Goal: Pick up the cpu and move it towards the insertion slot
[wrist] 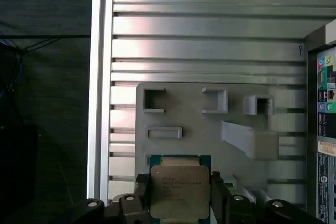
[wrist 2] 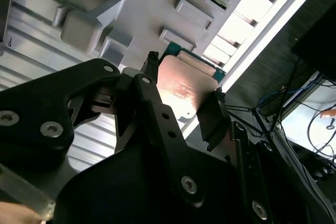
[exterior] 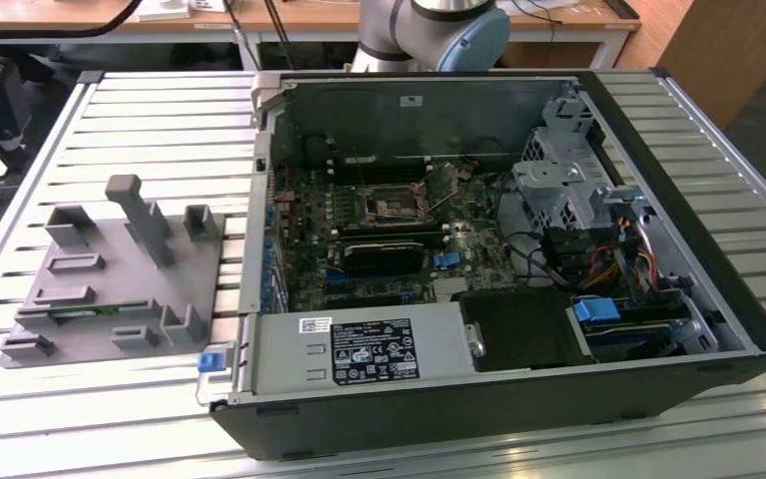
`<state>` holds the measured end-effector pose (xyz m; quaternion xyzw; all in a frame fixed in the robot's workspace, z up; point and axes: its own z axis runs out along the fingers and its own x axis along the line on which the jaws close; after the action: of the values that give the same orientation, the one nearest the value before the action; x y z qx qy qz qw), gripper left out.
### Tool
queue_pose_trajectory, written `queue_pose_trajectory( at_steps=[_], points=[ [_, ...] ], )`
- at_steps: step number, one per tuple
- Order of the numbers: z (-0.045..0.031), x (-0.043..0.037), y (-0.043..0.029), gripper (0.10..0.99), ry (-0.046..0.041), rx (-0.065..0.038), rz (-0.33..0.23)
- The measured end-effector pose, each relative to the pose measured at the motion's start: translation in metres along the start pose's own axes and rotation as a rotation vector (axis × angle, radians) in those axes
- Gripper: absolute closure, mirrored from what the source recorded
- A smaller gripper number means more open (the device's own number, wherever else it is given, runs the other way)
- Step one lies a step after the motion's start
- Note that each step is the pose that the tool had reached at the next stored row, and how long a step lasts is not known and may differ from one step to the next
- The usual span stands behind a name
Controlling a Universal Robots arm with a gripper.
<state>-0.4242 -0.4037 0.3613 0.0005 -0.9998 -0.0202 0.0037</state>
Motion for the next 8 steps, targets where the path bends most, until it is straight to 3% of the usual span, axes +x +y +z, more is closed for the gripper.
queue_pose_trajectory(
  at_steps=[8],
  points=[
    [-0.0114,0.0,0.0005,0.545,0.0001,0.0,0.0]
  ],
)
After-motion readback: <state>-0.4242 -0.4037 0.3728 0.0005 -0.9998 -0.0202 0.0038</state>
